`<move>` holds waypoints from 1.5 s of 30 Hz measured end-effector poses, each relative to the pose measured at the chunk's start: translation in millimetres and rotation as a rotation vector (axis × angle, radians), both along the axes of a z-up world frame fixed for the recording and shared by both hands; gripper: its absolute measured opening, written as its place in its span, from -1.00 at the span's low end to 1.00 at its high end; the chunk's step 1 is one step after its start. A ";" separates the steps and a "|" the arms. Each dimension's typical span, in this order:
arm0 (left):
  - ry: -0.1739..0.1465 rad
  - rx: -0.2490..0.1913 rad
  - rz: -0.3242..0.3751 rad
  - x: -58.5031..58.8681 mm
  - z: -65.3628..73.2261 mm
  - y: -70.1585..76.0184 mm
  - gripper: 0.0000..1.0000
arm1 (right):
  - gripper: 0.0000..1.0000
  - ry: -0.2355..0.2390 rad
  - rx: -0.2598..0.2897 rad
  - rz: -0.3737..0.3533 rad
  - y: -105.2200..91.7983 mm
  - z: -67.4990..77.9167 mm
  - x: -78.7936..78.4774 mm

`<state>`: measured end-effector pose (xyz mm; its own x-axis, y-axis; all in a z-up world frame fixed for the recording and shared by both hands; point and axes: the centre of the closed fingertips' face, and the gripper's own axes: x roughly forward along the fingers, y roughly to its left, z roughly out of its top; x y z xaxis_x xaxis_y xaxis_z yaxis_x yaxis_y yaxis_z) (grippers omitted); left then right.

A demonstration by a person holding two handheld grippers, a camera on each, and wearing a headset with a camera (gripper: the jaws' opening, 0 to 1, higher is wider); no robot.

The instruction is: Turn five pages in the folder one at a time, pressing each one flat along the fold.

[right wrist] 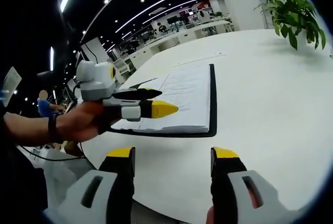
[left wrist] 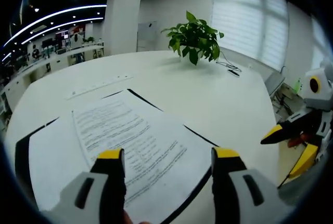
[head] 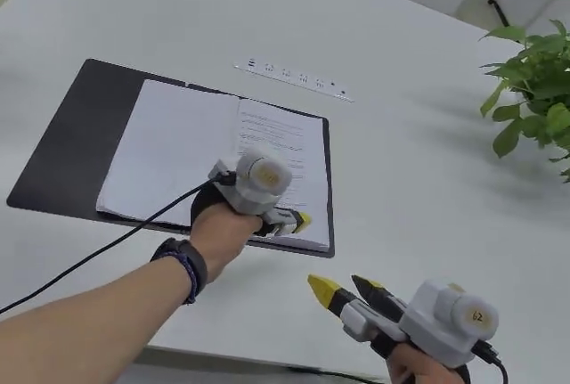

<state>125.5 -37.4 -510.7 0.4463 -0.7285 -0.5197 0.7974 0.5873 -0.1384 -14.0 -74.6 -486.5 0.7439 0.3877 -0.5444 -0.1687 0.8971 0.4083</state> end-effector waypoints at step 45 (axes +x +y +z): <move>-0.090 0.054 -0.017 -6.2 -36.6 -20.0 -0.43 | 0.04 -0.023 0.023 -0.029 -17.2 0.6 7.5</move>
<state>119.3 -57.4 -547.3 0.4807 -0.7085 -0.5167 0.8153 0.5781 -0.0343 -6.5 -91.9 -485.9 0.7676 0.3777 -0.5178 -0.1522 0.8923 0.4251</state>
